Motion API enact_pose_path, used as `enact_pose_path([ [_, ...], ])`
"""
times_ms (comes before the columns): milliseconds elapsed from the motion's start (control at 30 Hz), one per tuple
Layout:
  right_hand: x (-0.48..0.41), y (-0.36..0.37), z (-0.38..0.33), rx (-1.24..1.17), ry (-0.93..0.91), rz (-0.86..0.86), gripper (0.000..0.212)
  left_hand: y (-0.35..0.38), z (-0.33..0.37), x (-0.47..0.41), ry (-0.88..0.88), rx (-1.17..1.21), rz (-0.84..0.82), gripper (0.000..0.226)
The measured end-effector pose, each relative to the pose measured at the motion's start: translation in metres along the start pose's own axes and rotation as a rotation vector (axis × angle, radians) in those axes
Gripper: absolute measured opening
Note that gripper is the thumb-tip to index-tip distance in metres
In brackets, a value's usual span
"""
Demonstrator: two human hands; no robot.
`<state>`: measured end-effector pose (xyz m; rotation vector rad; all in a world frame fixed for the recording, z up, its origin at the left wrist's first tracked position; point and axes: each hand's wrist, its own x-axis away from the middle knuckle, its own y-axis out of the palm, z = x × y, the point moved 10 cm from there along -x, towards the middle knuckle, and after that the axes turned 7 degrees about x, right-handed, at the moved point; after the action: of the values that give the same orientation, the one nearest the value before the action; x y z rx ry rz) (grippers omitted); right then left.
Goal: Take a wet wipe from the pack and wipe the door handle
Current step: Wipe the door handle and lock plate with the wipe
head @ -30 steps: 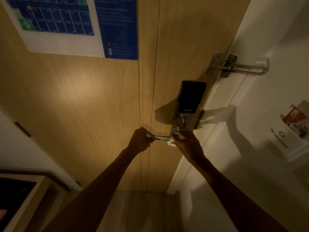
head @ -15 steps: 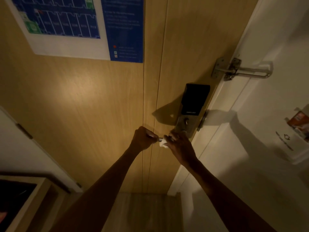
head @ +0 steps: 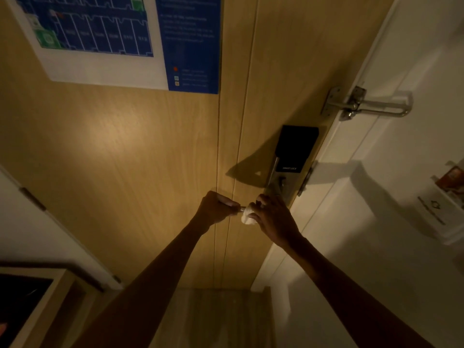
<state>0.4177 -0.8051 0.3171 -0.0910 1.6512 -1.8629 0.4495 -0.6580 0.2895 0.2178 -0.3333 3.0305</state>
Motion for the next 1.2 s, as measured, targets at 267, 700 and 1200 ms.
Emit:
enact_pose_path([
  [267, -0.013, -0.002, -0.021, -0.048, 0.006, -0.035, 0.031, -0.002, -0.006, 0.007, 0.001, 0.096, 0.024, 0.010],
  [700, -0.008, 0.000, -0.008, -0.125, -0.025, -0.109, 0.029, 0.003, -0.005, 0.009, -0.027, 0.192, -0.003, 0.008],
  [1200, -0.024, 0.008, -0.012, -0.182, -0.049, -0.216, 0.022, 0.006, -0.002, 0.008, -0.036, 0.265, -0.074, 0.022],
])
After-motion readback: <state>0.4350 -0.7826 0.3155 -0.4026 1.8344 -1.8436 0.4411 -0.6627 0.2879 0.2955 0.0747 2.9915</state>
